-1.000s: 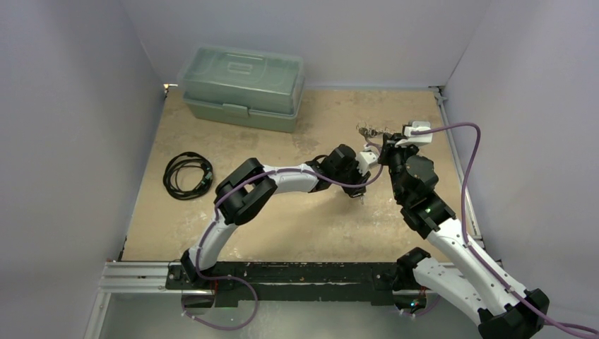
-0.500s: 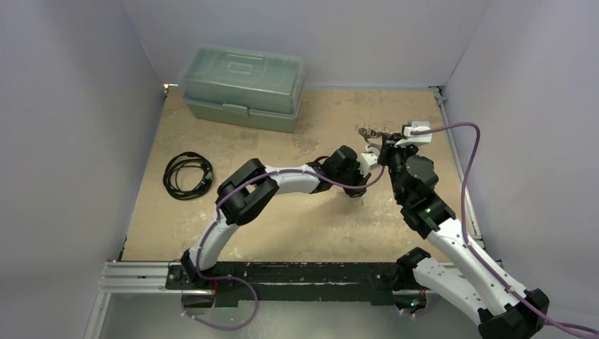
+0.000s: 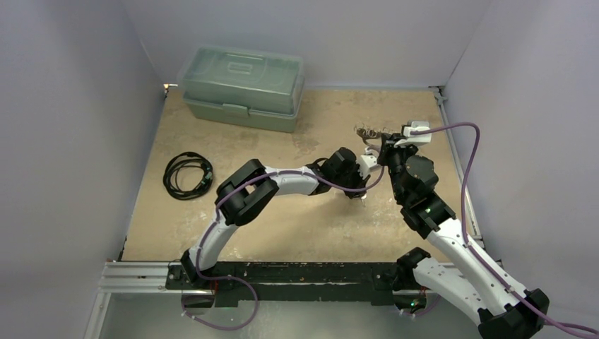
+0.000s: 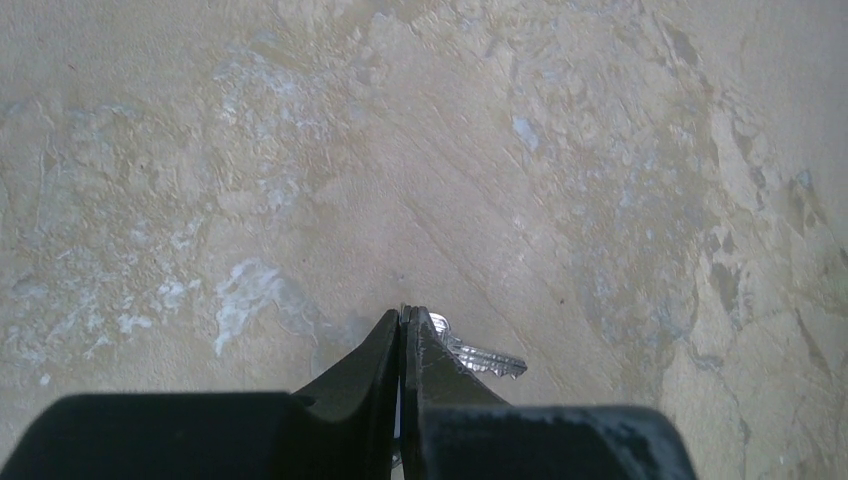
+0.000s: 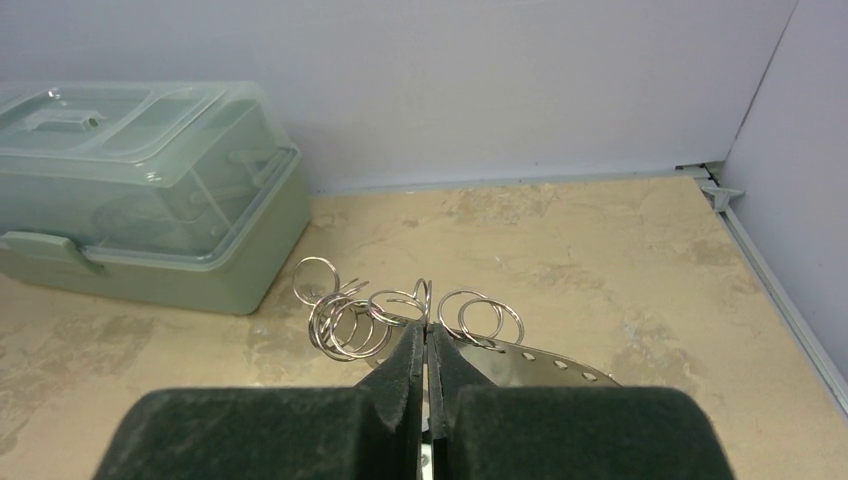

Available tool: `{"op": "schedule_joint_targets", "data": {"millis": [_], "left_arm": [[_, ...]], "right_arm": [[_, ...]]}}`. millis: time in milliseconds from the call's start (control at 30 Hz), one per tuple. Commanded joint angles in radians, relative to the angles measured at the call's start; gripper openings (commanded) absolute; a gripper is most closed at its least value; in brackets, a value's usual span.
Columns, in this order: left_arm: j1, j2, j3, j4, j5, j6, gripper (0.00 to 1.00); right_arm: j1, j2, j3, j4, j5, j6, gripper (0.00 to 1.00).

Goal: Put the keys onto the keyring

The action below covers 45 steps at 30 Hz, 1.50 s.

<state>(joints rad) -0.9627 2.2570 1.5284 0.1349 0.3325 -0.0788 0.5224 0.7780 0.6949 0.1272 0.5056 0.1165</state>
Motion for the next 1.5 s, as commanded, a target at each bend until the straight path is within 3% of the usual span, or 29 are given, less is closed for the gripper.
{"op": "schedule_joint_targets", "data": {"millis": [0, 400, 667, 1133, 1467], "left_arm": [[-0.004, -0.101, -0.071, 0.077, 0.044, 0.046, 0.00], [-0.004, -0.443, -0.372, 0.143, 0.014, 0.095, 0.00], [-0.004, -0.713, -0.523, 0.039, -0.123, 0.090, 0.00], [-0.004, -1.144, -0.572, -0.340, -0.377, -0.072, 0.00], [-0.003, -1.348, -0.595, -0.440, -0.476, -0.011, 0.00]], "right_arm": [[-0.003, -0.022, -0.013, 0.043, 0.000, 0.012, 0.00], [-0.004, -0.048, -0.029, 0.076, -0.113, -0.011, 0.00], [-0.003, -0.065, -0.052, 0.146, -0.344, -0.027, 0.00], [-0.003, -0.035, -0.047, 0.194, -0.578, -0.057, 0.00], [-0.004, 0.019, -0.033, 0.223, -0.817, -0.052, 0.00]]}}
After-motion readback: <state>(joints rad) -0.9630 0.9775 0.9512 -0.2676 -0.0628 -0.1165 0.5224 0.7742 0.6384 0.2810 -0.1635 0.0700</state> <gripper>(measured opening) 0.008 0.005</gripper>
